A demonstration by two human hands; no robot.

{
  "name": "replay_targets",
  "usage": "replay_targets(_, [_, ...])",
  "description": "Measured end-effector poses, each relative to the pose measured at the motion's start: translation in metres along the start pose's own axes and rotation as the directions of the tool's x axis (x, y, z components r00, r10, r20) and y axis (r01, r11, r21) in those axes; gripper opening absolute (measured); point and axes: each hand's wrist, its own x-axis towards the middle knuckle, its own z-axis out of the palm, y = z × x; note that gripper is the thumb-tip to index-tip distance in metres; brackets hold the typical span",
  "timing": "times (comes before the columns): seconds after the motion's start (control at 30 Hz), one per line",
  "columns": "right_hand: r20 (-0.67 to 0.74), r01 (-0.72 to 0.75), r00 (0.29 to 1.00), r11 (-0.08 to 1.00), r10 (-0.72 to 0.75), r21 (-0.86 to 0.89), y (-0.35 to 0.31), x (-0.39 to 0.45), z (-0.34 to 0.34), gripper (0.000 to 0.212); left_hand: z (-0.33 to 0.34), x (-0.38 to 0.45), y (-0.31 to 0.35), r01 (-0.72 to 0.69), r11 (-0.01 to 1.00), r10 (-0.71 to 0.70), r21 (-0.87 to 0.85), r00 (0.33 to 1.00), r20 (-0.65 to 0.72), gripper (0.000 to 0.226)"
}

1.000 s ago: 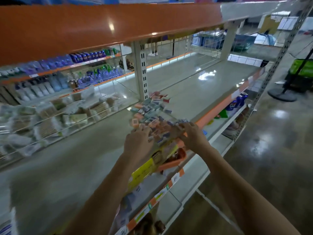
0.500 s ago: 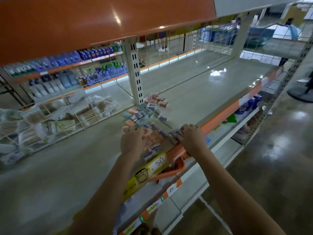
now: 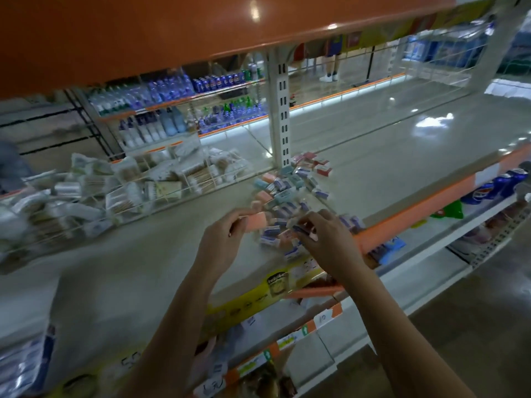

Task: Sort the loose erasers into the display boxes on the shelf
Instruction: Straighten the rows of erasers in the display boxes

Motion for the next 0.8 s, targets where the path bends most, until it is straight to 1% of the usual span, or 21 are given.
replay_targets(0.07, [0.011, 0.068, 0.998, 0.997, -0.069, 0.040, -0.021, -0.002, 0.010, 0.026, -0.016, -0.012, -0.007, 0.065, 0.997, -0.065, -0.046, 0.998, 0.004, 0.031])
replay_targets(0.13, [0.018, 0.120, 0.992, 0.990, -0.122, 0.070, -0.042, -0.004, 0.021, 0.025, -0.034, -0.025, -0.012, 0.160, 0.976, -0.160, -0.146, 0.987, 0.008, 0.030])
replay_targets(0.23, [0.032, 0.176, 0.983, 0.979, -0.180, 0.103, -0.073, -0.007, 0.037, 0.024, -0.063, -0.049, -0.019, 0.275, 0.900, -0.285, -0.337, 0.958, 0.022, 0.026])
replay_targets(0.3, [0.046, 0.201, 0.977, 0.971, -0.209, 0.131, -0.094, -0.010, 0.048, 0.022, -0.083, -0.065, -0.027, 0.304, 0.856, -0.314, -0.417, 0.948, 0.046, 0.021])
replay_targets(0.33, [0.053, 0.215, 0.973, 0.966, -0.225, 0.142, -0.106, -0.012, 0.053, 0.022, -0.094, -0.073, -0.032, 0.301, 0.853, -0.309, -0.427, 0.950, 0.052, 0.018])
replay_targets(0.4, [0.056, 0.246, 0.964, 0.955, -0.258, 0.163, -0.129, -0.015, 0.064, 0.020, -0.117, -0.088, -0.044, 0.274, 0.881, -0.280, -0.386, 0.959, 0.041, 0.019])
replay_targets(0.5, [0.051, 0.274, 0.957, 0.948, -0.285, 0.159, -0.169, -0.020, 0.079, 0.019, -0.154, -0.110, -0.066, 0.226, 0.930, -0.237, -0.290, 0.971, -0.003, 0.029])
replay_targets(0.6, [0.032, 0.314, 0.945, 0.933, -0.324, 0.174, -0.217, -0.026, 0.095, 0.017, -0.197, -0.132, -0.089, 0.191, 0.960, -0.211, -0.204, 0.974, -0.079, 0.035])
replay_targets(0.67, [0.048, 0.335, 0.935, 0.921, -0.350, 0.197, -0.252, -0.033, 0.107, 0.016, -0.228, -0.147, -0.107, 0.162, 0.979, -0.177, -0.123, 0.977, -0.122, 0.040])
replay_targets(0.8, [0.111, 0.377, 0.907, 0.900, -0.407, 0.219, -0.312, -0.048, 0.143, 0.008, -0.284, -0.177, -0.144, 0.186, 0.981, -0.192, -0.054, 0.966, -0.174, 0.042])
